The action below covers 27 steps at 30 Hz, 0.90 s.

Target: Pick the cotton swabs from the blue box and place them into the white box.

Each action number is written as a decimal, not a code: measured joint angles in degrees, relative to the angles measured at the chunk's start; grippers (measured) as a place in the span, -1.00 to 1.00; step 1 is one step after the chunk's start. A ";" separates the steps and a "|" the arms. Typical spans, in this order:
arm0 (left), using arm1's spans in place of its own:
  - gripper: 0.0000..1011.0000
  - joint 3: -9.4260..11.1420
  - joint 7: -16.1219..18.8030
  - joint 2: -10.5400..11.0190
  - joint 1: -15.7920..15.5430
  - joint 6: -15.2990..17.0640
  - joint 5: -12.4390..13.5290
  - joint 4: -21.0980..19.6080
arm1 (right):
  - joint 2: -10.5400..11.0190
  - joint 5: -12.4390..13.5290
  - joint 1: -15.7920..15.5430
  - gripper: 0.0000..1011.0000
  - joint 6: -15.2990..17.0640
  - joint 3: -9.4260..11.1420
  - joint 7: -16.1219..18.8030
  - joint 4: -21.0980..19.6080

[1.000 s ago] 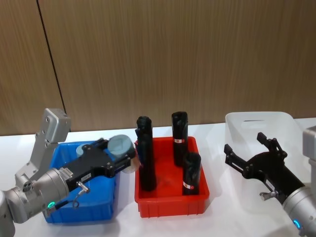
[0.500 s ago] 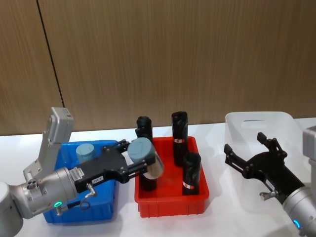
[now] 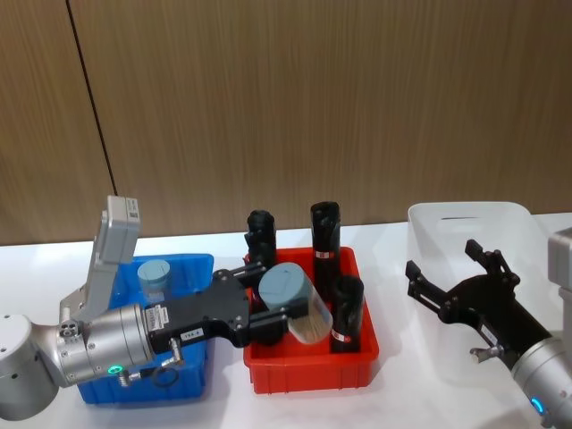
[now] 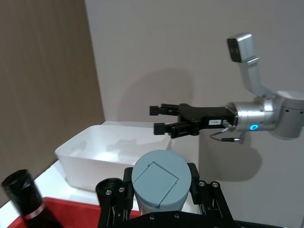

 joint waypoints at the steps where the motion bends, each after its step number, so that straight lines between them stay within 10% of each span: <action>1: 0.32 0.14 -1.14 -0.15 -0.31 -0.32 -0.13 0.47 | 0.00 0.00 0.00 0.98 0.00 0.00 0.00 0.00; 27: 0.32 1.26 -7.44 -1.21 -2.35 -2.56 -1.00 3.58 | 0.62 0.05 0.03 0.98 0.64 0.18 2.76 -0.36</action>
